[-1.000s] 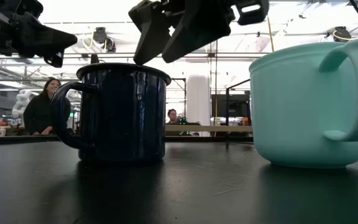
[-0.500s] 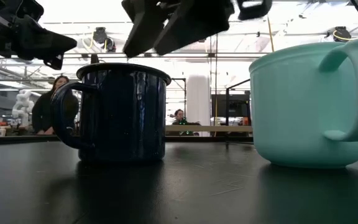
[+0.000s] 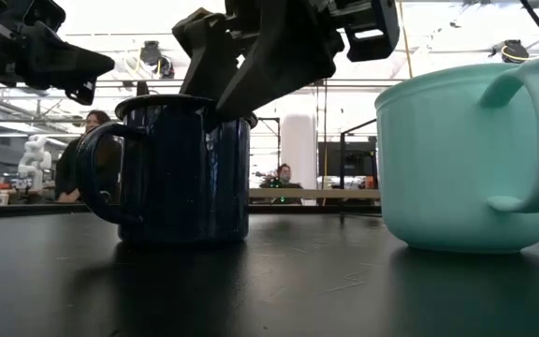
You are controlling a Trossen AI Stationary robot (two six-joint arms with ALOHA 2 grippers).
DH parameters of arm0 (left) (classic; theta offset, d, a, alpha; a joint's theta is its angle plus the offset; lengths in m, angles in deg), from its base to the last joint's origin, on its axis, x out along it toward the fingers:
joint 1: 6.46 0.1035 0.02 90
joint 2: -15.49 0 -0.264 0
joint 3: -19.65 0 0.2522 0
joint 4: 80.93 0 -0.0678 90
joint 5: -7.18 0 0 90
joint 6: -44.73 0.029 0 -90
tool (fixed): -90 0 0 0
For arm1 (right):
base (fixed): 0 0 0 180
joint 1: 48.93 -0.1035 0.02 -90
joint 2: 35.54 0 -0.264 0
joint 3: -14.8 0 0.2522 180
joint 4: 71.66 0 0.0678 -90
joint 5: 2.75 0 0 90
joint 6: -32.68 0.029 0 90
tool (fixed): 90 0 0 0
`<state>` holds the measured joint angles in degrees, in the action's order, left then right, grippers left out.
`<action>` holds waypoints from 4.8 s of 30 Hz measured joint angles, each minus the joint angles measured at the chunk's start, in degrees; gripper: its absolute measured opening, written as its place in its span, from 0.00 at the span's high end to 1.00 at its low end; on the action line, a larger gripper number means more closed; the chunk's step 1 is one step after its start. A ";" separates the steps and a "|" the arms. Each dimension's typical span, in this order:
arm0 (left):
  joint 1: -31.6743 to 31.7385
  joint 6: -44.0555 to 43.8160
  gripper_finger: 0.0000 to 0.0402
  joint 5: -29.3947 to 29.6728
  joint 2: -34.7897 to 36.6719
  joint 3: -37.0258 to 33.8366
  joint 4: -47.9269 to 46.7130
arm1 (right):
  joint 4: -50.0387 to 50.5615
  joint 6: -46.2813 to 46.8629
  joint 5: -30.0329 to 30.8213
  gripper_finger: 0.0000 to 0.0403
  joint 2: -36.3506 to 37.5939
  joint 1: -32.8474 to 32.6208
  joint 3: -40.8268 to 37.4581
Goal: Stack small to large cups/mugs on shelf
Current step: Put the dark blue cup on the shelf
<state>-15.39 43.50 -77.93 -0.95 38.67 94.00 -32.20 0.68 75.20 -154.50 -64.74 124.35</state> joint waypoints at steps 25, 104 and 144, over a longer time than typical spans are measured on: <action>0.00 -0.15 0.94 0.00 0.02 0.00 -0.10 | -0.60 1.07 0.02 0.80 -2.19 0.07 -0.07; 0.00 5.44 0.94 -0.32 0.02 -0.02 4.88 | 16.62 -24.22 -3.60 0.97 9.77 18.53 6.51; 0.00 8.46 0.94 -0.28 -0.01 -0.04 4.81 | 6.56 -5.89 -4.37 0.97 6.49 29.64 6.49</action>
<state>-15.39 51.95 -78.22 -0.95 38.62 98.81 -25.64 -5.21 70.82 -148.01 -35.10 130.84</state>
